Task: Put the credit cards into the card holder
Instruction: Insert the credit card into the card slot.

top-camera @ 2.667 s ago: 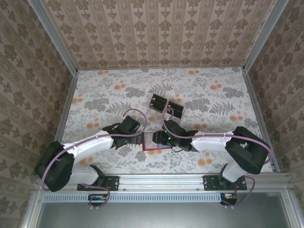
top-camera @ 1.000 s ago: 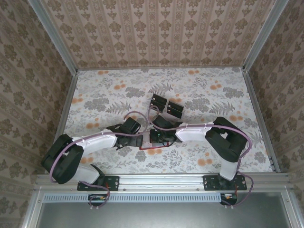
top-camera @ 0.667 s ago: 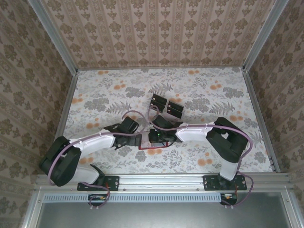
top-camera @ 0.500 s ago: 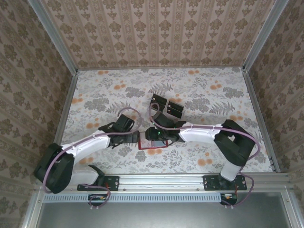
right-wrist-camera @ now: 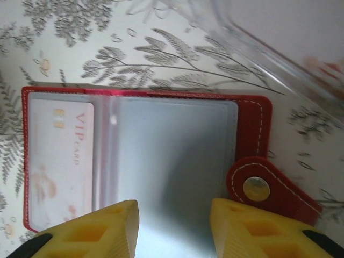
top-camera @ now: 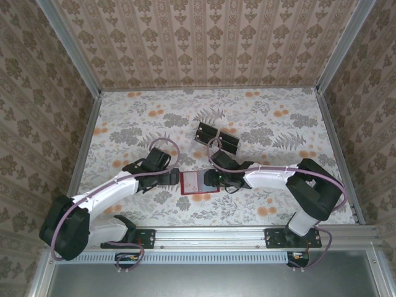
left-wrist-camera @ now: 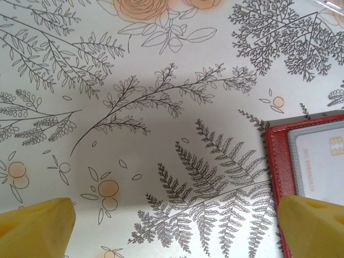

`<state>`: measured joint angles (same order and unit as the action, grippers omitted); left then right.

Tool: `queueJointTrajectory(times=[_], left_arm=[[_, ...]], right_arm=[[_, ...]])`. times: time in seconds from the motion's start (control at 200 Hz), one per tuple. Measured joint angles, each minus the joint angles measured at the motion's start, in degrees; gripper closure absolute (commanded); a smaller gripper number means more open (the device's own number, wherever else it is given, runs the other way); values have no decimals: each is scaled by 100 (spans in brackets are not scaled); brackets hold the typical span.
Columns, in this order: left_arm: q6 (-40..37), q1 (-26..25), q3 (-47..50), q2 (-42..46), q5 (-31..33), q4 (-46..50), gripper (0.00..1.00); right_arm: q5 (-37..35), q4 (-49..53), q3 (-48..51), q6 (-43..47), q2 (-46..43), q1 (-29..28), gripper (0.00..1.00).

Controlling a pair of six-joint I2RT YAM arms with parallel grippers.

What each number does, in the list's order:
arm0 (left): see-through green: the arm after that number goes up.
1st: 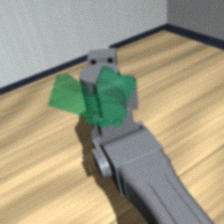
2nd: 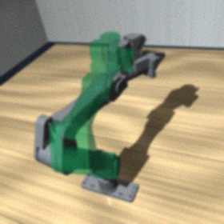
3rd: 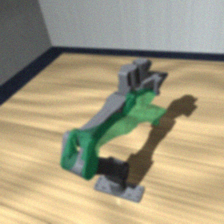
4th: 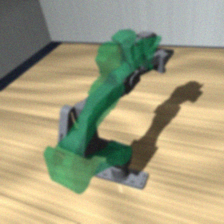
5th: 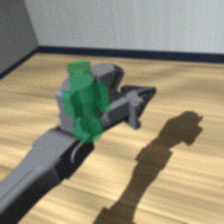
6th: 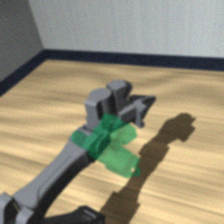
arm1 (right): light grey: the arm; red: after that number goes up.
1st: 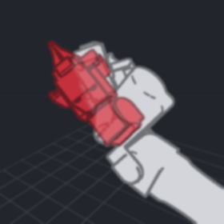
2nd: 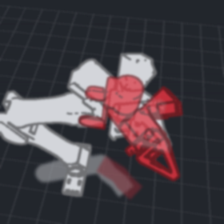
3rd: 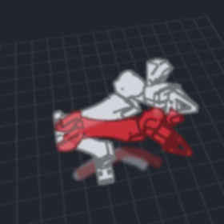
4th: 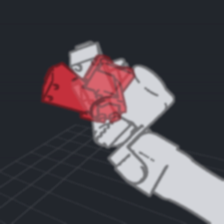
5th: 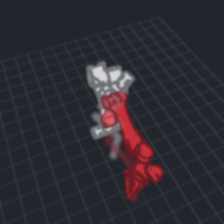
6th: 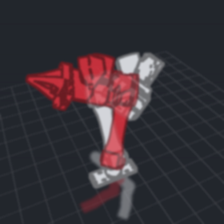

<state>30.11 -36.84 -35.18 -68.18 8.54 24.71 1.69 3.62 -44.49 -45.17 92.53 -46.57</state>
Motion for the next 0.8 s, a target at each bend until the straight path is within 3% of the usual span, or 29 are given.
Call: queueJointTrajectory(times=[0.46, 0.8], left_arm=[[11, -570, -219, -490, -66, -109, 0], [177, -802, -278, -678, -59, -243, 0]], right_arm=[[-151, 98, 612, -39, -1001, 68, 55], [-144, 278, 258, 48, -918, 68, 56]])
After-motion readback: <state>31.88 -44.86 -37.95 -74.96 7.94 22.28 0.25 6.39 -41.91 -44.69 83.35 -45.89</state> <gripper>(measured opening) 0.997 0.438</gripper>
